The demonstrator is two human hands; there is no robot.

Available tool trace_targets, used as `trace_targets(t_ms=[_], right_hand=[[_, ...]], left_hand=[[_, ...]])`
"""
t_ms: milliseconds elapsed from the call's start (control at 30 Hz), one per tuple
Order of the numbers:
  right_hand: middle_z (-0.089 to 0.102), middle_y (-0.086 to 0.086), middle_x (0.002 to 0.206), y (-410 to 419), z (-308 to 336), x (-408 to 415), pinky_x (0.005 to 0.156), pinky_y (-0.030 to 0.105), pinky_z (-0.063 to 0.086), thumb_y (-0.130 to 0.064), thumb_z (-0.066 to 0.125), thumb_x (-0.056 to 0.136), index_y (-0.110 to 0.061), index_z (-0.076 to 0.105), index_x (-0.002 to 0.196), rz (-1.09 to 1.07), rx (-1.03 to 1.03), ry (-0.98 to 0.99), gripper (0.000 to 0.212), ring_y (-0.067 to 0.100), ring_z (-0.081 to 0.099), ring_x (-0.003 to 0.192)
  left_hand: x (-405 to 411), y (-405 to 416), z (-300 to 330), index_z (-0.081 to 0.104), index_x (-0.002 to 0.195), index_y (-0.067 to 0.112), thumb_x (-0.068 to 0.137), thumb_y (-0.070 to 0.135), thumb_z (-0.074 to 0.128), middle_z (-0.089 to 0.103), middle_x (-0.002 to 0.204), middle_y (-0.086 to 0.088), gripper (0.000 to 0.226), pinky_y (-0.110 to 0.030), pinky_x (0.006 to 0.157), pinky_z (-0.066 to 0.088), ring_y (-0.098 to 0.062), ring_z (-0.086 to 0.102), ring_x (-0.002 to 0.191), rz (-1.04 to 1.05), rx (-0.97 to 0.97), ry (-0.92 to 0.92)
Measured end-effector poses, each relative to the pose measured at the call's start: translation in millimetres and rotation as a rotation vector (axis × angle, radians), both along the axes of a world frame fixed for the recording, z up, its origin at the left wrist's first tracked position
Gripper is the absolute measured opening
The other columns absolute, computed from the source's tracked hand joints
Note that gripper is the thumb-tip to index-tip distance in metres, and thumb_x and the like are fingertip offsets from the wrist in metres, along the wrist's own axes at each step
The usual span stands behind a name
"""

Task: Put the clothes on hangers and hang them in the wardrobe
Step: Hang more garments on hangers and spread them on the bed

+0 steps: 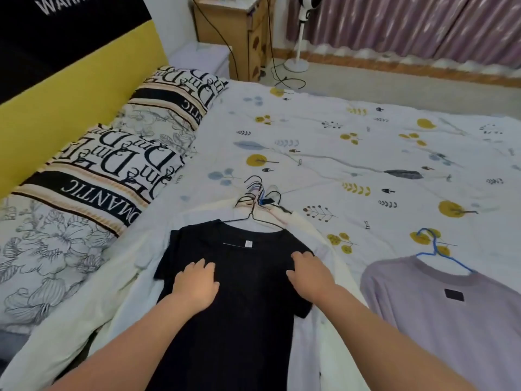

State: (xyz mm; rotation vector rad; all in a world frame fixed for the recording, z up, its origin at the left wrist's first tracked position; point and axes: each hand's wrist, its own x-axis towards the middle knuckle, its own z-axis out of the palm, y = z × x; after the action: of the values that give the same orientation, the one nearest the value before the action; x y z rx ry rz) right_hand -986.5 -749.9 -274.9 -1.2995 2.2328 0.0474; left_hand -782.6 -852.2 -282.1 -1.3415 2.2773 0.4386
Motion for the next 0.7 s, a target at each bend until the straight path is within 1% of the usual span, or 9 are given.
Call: trace_targets(t_ms=[100, 167, 333, 400, 433, 467, 533, 633, 700], right_hand=[[0.039, 0.011, 0.137, -30.9, -37.1, -1.4, 0.103, 0.039, 0.039, -0.034, 0.041, 0.097, -0.012, 0.030, 0.140, -0.045, -0.004, 0.043, 0.050, 0.028, 0.040, 0.125], [0.033, 0.013, 0.143, -47.3, -58.6, -6.3, 0.106, 0.041, 0.036, -0.036, 0.041, 0.097, -0.012, 0.022, 0.145, -0.078, -0.008, 0.076, 0.056, 0.029, 0.035, 0.130], [0.007, 0.011, 0.157, -81.2, -96.1, -15.6, 0.111, 0.049, 0.025, -0.040, 0.045, 0.096, -0.010, 0.001, 0.150, -0.161, 0.037, 0.113, 0.076, 0.029, 0.014, 0.143], [0.013, 0.011, 0.155, -92.4, -103.8, -18.5, 0.109, 0.048, 0.028, -0.040, 0.054, 0.091, -0.009, 0.003, 0.150, -0.179, 0.042, 0.099, 0.083, 0.029, 0.019, 0.141], [0.021, 0.011, 0.151, -96.6, -105.5, -19.4, 0.106, 0.047, 0.032, -0.039, 0.059, 0.089, -0.008, 0.009, 0.148, -0.182, 0.042, 0.108, 0.084, 0.029, 0.026, 0.137], [0.030, 0.012, 0.144, -99.5, -105.8, -19.5, 0.102, 0.044, 0.036, -0.038, 0.063, 0.086, -0.006, 0.018, 0.144, -0.182, 0.039, 0.131, 0.080, 0.029, 0.033, 0.131], [0.041, 0.012, 0.131, -102.0, -104.0, -17.7, 0.095, 0.040, 0.041, -0.032, 0.065, 0.085, -0.006, 0.033, 0.132, -0.182, 0.003, 0.173, 0.062, 0.028, 0.042, 0.120], [0.052, 0.013, 0.117, -95.7, -97.0, -14.0, 0.084, 0.037, 0.043, -0.023, 0.057, 0.091, -0.005, 0.043, 0.117, -0.255, -0.152, 0.116, 0.034, 0.029, 0.052, 0.107], [0.059, 0.012, 0.105, -87.4, -85.0, -11.0, 0.074, 0.033, 0.043, -0.021, 0.052, 0.093, -0.007, 0.046, 0.105, -0.287, -0.230, 0.041, 0.020, 0.029, 0.057, 0.096]], left_hand=[[3.3, -25.5, -36.0, 0.010, 0.149, 0.017, 0.099, 0.035, 0.035, 0.003, 0.157, -0.010, 0.059, -0.045, 0.116, 0.013, -0.029, 0.005, 0.145, -0.026, -0.014, -0.073], [6.2, -35.8, -59.2, 0.000, 0.149, 0.018, 0.099, 0.039, 0.030, -0.006, 0.157, -0.010, 0.062, -0.046, 0.117, 0.006, -0.030, -0.004, 0.145, -0.048, -0.045, -0.101], [20.0, -46.7, -106.0, -0.009, 0.148, 0.019, 0.099, 0.048, 0.020, -0.012, 0.156, -0.011, 0.064, -0.046, 0.116, -0.005, -0.030, -0.013, 0.144, -0.141, -0.048, -0.152], [23.7, -49.2, -118.1, -0.010, 0.148, 0.020, 0.098, 0.049, 0.019, -0.014, 0.156, -0.011, 0.065, -0.044, 0.116, -0.007, -0.030, -0.015, 0.143, -0.151, -0.027, -0.148], [24.6, -50.0, -121.6, -0.011, 0.148, 0.020, 0.098, 0.049, 0.019, -0.014, 0.156, -0.011, 0.065, -0.044, 0.115, -0.008, -0.030, -0.015, 0.143, -0.154, -0.017, -0.148], [25.2, -50.5, -123.9, -0.011, 0.148, 0.020, 0.098, 0.049, 0.019, -0.015, 0.156, -0.011, 0.065, -0.044, 0.115, -0.008, -0.030, -0.016, 0.143, -0.159, -0.009, -0.151], [25.6, -51.1, -125.5, -0.012, 0.147, 0.019, 0.098, 0.049, 0.018, -0.016, 0.156, -0.012, 0.066, -0.044, 0.115, -0.008, -0.030, -0.017, 0.143, -0.171, 0.004, -0.166], [22.7, -54.1, -119.5, -0.010, 0.148, 0.018, 0.098, 0.046, 0.024, -0.014, 0.156, -0.013, 0.067, -0.045, 0.116, -0.006, -0.032, -0.015, 0.143, -0.173, 0.041, -0.178], [18.7, -57.1, -106.1, 0.002, 0.149, 0.016, 0.099, 0.038, 0.031, -0.003, 0.157, -0.013, 0.062, -0.042, 0.117, 0.000, -0.032, -0.005, 0.144, -0.164, 0.065, -0.145]])
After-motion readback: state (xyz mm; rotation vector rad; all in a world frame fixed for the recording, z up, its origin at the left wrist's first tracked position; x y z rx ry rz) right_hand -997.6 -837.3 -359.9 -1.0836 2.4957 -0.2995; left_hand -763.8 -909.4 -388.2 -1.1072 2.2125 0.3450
